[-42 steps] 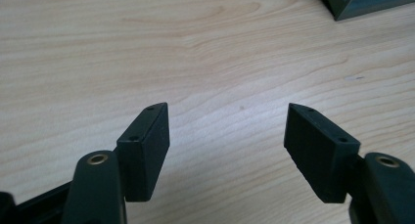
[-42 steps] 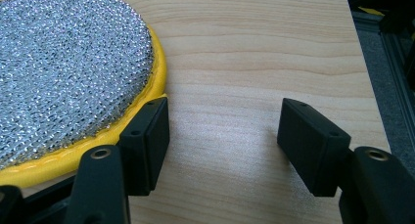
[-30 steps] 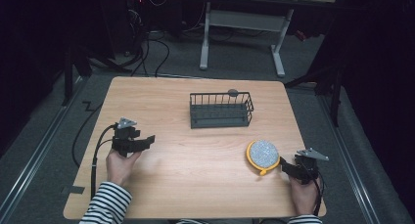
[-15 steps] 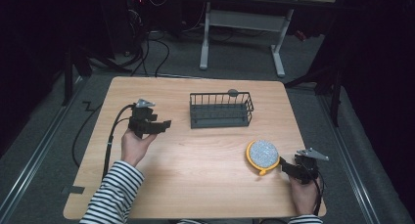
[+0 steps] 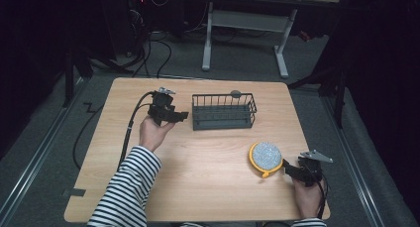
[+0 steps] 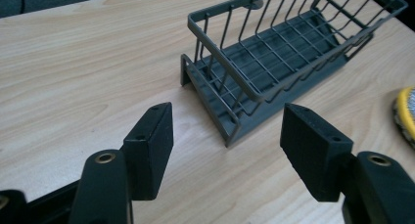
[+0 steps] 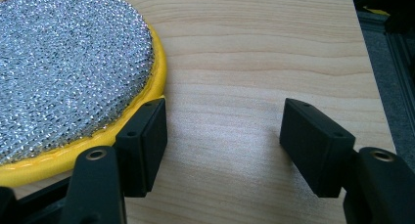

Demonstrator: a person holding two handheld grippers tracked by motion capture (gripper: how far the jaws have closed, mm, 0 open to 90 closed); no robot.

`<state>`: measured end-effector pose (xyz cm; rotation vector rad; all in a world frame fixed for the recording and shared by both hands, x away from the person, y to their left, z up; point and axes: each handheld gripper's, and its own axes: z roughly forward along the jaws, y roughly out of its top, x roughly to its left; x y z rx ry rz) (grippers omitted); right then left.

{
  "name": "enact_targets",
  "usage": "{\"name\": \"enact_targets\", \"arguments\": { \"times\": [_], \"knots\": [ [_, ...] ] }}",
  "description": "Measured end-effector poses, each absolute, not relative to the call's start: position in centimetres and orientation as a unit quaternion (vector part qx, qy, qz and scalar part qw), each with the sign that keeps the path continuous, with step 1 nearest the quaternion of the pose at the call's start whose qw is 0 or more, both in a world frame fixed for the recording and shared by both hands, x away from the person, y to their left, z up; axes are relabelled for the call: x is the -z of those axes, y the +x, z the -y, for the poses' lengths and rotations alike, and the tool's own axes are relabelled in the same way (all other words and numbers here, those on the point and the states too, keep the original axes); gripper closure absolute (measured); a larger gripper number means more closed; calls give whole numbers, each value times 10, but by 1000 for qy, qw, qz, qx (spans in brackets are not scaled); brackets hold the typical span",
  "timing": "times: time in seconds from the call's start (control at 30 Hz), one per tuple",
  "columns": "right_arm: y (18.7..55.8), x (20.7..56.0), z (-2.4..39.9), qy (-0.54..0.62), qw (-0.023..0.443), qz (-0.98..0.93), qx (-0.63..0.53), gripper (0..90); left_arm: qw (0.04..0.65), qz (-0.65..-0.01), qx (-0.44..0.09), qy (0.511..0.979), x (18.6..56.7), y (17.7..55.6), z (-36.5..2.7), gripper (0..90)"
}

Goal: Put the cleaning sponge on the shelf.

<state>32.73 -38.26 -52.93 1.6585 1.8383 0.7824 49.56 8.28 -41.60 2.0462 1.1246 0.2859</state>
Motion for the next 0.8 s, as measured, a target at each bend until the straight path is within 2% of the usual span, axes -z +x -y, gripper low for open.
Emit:
{"name": "enact_targets", "arguments": {
  "times": [0.47,0.8],
  "knots": [
    [327,529,382,613,271,-683,-289,348,358,-435,-122,817,413,523,-42,391],
    [327,529,383,613,271,-683,-289,347,329,-448,-118,823,429,538,-31,465]
  ]
}}
